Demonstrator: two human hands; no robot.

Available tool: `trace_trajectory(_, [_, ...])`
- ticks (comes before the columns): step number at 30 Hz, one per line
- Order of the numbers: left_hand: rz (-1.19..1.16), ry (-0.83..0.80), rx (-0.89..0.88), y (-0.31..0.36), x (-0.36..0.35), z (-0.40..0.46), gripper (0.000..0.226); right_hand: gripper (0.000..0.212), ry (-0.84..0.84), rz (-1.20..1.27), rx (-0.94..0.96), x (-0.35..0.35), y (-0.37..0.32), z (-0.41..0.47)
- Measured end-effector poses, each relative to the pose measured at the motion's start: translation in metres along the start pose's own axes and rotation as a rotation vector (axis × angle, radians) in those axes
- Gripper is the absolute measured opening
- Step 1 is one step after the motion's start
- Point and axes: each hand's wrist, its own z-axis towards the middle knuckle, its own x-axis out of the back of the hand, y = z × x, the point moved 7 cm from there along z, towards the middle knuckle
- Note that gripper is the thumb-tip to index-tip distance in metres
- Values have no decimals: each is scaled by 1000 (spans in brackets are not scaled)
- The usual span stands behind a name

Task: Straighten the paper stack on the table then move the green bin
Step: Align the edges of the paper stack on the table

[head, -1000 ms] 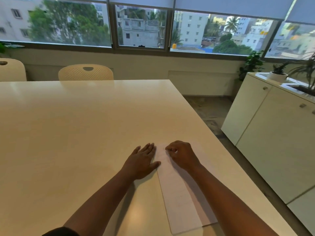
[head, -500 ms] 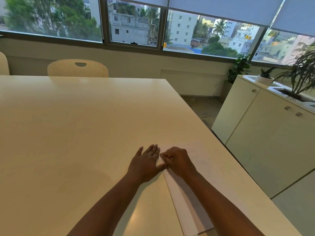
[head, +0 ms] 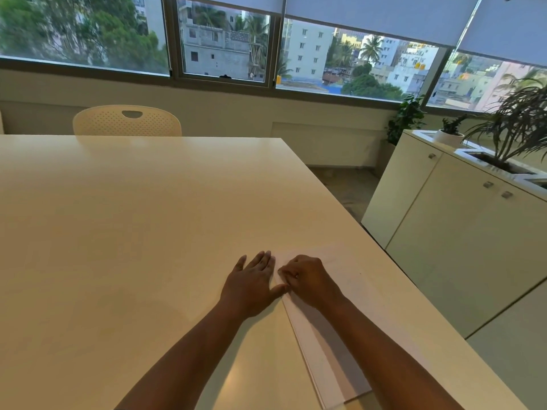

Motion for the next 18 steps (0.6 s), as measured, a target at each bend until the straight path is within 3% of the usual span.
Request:
trace_trajectory(5, [4, 7, 2, 0, 0, 0, 84, 22, 43, -46, -97, 7, 12, -1])
trace_trajectory(9, [10, 4, -6, 1, 2, 0, 85, 18, -19, -10, -18, -3, -6, -6])
trace_trajectory(13, [12, 0, 1, 2, 3, -2, 83, 23, 46, -34, -105, 7, 5, -5])
trace_trajectory(18, [9, 0, -1, 3, 5, -2, 84, 20, -9, -14, -25, 0, -6, -9])
